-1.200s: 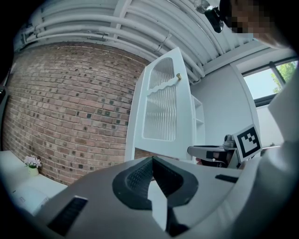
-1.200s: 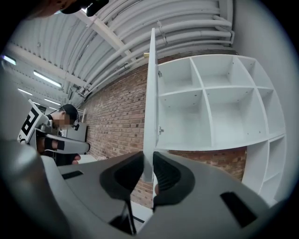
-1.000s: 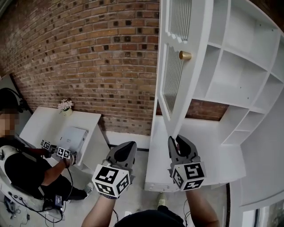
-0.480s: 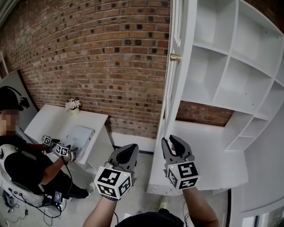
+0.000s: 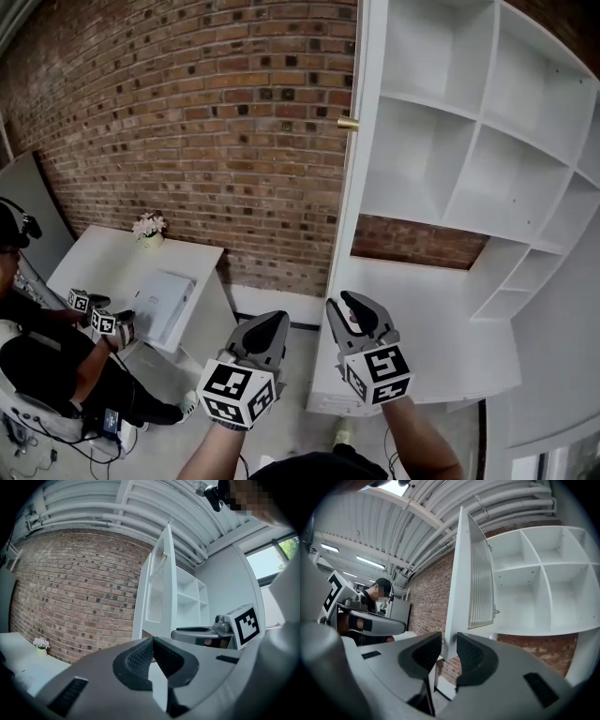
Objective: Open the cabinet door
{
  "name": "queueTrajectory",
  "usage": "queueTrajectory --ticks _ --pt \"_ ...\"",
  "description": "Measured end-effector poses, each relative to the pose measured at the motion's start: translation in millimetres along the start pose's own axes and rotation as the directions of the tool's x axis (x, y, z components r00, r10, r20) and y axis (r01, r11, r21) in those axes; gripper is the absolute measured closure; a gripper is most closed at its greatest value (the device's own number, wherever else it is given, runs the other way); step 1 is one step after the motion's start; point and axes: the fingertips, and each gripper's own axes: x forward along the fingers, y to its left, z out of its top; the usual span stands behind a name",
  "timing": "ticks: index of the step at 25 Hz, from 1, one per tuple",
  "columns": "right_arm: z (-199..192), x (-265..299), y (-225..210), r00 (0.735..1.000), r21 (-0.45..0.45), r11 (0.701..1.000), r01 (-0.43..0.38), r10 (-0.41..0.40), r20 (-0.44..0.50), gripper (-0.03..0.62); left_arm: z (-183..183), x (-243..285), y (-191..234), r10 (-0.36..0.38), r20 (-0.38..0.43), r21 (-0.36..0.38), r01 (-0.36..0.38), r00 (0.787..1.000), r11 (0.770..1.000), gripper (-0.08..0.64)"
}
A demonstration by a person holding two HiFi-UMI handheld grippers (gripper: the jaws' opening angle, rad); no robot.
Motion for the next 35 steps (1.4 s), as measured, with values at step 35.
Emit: queueTrajectory --ticks 35 --pt "-30 -146 -107 0.954 0.080 0.950 0.301 -0.300 -0.020 0.588 -14 46 -106 -0.224 -0.014 0.014 0.225 0.974 0.974 0.554"
